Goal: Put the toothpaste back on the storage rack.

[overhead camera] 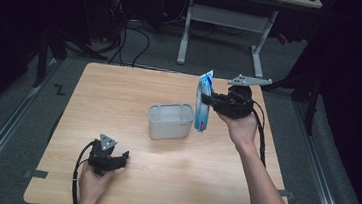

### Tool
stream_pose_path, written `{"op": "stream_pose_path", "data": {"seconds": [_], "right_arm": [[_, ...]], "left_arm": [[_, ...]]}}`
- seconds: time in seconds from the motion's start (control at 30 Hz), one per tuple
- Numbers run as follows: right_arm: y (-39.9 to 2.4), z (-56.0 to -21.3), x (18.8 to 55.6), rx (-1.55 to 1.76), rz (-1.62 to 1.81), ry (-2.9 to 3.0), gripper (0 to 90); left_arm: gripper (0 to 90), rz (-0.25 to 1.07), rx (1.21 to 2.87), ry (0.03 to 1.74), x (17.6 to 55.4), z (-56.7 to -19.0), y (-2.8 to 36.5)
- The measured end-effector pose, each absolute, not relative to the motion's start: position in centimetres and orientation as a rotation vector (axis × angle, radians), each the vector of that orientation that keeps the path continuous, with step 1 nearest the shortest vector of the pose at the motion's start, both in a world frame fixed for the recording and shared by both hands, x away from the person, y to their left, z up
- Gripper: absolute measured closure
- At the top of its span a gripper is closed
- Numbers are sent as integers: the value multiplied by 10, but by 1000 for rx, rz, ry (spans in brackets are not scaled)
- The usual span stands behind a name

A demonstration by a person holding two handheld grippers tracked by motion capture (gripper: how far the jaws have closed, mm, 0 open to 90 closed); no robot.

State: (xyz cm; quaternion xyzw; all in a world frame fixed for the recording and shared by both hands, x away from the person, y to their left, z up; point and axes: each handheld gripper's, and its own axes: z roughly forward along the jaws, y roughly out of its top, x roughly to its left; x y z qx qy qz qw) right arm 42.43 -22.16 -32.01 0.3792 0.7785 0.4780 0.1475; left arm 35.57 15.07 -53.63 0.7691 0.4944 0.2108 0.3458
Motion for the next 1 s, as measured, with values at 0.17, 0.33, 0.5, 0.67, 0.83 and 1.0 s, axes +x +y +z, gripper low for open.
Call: {"op": "stream_pose_path", "data": {"seconds": [0.17, 0.33, 0.5, 0.67, 0.83, 1.0], "right_arm": [[-216, -320, 429, 1103, 1378, 2241, 750], [-208, -318, 435, 1093, 1392, 2249, 750], [-201, -312, 438, 1083, 1408, 2241, 750], [-192, -308, 442, 1071, 1410, 2244, 750], [-181, -309, 448, 1074, 1406, 2244, 750], [-165, -309, 458, 1083, 1407, 2248, 750]], "left_arm": [[262, 547, 1997, 1283, 356, -536, 151], [263, 548, 1997, 1283, 356, -536, 151], [265, 547, 1992, 1286, 356, -536, 151], [260, 547, 1989, 1287, 356, -536, 151], [261, 546, 1998, 1285, 356, -536, 151], [265, 546, 1998, 1284, 357, -536, 151]]}}
